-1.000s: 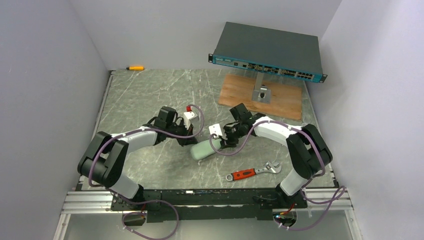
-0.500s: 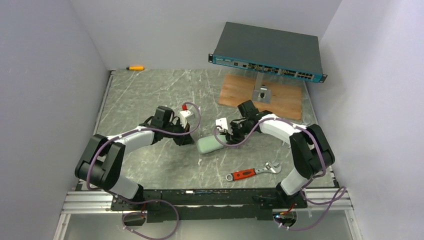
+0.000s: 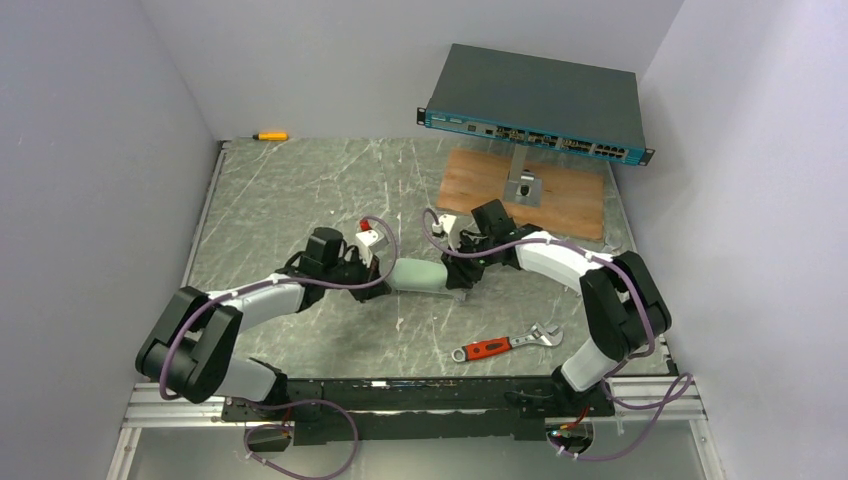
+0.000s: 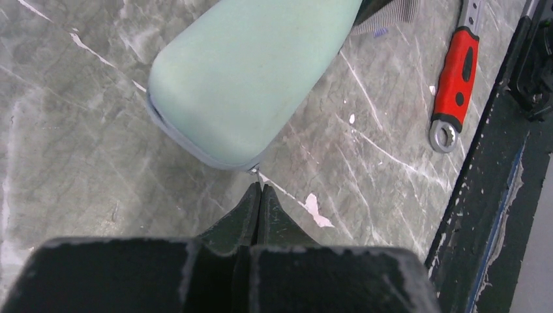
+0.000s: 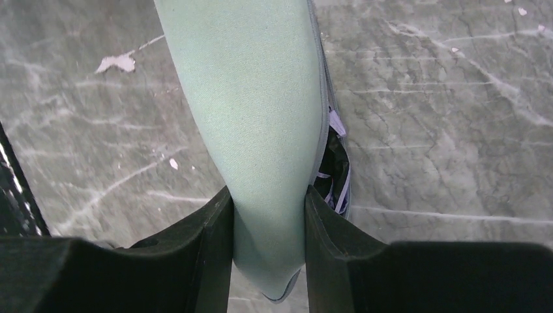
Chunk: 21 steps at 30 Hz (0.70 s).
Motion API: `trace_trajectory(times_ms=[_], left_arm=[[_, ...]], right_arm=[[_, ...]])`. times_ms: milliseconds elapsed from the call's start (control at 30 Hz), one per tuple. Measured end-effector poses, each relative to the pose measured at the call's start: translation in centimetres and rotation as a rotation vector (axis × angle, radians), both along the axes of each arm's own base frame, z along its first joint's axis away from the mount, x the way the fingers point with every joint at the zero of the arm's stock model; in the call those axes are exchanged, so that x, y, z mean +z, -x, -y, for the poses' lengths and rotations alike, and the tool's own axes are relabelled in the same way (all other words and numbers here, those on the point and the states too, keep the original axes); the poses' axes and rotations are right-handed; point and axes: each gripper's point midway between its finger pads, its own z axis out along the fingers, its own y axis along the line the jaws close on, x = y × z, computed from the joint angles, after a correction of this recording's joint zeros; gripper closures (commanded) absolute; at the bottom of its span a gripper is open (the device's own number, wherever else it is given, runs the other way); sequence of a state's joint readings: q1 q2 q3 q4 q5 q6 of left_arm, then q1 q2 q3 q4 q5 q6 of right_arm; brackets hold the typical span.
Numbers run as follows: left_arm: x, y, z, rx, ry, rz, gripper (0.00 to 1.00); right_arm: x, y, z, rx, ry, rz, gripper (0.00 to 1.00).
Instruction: Open the umbrella
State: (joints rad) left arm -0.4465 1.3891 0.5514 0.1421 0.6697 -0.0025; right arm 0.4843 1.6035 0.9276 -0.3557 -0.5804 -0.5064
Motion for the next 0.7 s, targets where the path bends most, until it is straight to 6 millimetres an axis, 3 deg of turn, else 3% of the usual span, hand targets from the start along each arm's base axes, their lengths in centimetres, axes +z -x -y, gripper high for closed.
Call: trace_trajectory(times_ms=[400,567,700], left_arm=[[-0.5,-1.0,2.9,0.085,0.074,-0.055,1.00],[-1.1,1.1,5.1,0.034,0.112,-0.158,1.00],[-1.3,1.8,5.8,0.027,0.128,-0.201,1.00]], right_arm=[[0.2,0.2,-2.2,-0.336,-0.027,-0.142,1.00],[0.3,-0.8,-2.8,-0.456,-0.072,-0.186,1.00],[0.4,-1.1,-3.1,-0.494,-0.091,-0.203,1.00]])
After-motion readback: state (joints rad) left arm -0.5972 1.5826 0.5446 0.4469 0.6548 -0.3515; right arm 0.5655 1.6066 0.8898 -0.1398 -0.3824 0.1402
